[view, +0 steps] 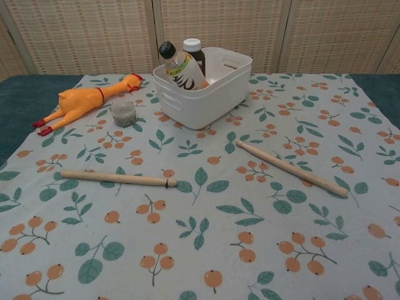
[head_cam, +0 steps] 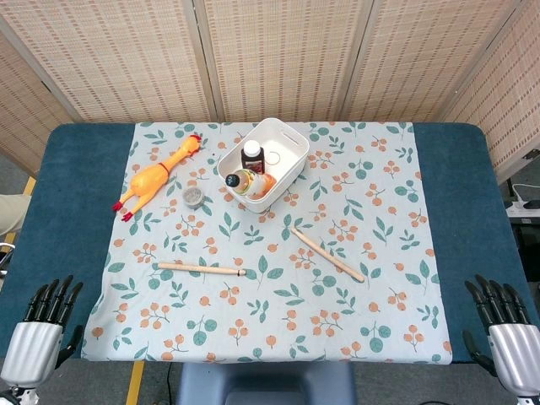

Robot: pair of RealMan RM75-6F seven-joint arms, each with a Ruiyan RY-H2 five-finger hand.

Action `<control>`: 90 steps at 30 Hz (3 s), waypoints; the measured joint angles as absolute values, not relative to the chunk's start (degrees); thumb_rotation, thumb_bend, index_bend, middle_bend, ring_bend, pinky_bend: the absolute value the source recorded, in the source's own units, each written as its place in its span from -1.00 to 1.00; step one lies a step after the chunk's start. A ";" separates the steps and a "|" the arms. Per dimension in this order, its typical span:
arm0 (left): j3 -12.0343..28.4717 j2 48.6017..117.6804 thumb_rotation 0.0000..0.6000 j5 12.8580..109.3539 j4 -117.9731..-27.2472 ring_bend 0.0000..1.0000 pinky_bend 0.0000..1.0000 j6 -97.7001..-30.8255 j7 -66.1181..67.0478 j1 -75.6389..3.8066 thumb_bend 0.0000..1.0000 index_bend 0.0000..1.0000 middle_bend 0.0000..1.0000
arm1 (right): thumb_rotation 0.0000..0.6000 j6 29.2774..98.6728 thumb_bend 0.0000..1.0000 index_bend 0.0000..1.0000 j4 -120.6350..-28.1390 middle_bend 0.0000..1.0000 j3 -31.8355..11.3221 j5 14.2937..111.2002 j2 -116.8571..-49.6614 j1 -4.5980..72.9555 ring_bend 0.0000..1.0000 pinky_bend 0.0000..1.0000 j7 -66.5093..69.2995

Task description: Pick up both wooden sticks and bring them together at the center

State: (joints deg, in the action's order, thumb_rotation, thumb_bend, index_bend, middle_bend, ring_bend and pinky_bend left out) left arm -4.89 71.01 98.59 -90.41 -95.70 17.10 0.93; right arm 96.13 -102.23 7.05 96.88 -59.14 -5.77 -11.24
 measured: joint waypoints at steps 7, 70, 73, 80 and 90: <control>-4.94 71.48 1.00 99.37 -90.39 -0.98 -0.77 -94.39 17.30 0.53 -0.14 -1.00 -1.00 | 1.00 95.87 -0.29 -1.00 -102.27 -1.00 6.61 97.42 -59.57 -6.20 -1.00 -1.00 -12.28; 3.91 100.68 1.00 86.59 -61.70 -0.72 -0.81 -62.54 30.27 -27.53 -0.14 -0.26 -0.26 | 1.00 75.05 -0.29 -1.00 -100.16 -1.00 -1.69 81.00 -67.86 7.04 -1.00 -1.00 -26.73; 3.68 101.14 1.00 86.42 -60.85 -0.69 -0.81 -63.04 30.47 -27.69 -0.14 -0.23 -0.22 | 1.00 75.39 -0.29 -1.00 -100.31 -1.00 -1.56 81.10 -67.74 7.03 -1.00 -1.00 -26.68; 3.02 101.45 1.00 86.63 -60.43 -0.61 -0.81 -64.43 30.05 -27.75 -0.14 -0.14 -0.10 | 1.00 75.52 -0.29 -1.00 -100.42 -1.00 -1.11 81.04 -67.75 7.15 -1.00 -1.00 -26.85; 2.35 101.79 1.00 86.39 -59.76 -0.44 -0.81 -65.18 30.66 -27.83 -0.13 0.08 0.18 | 1.00 75.75 -0.29 -1.00 -100.85 -1.00 -0.68 80.66 -67.70 7.26 -1.00 -1.00 -27.59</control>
State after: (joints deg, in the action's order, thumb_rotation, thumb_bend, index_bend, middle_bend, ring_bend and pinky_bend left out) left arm 2.35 101.79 86.39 -59.76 -65.18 30.66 -27.83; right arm 75.75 -100.85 -0.68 80.66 -67.70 7.26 -27.59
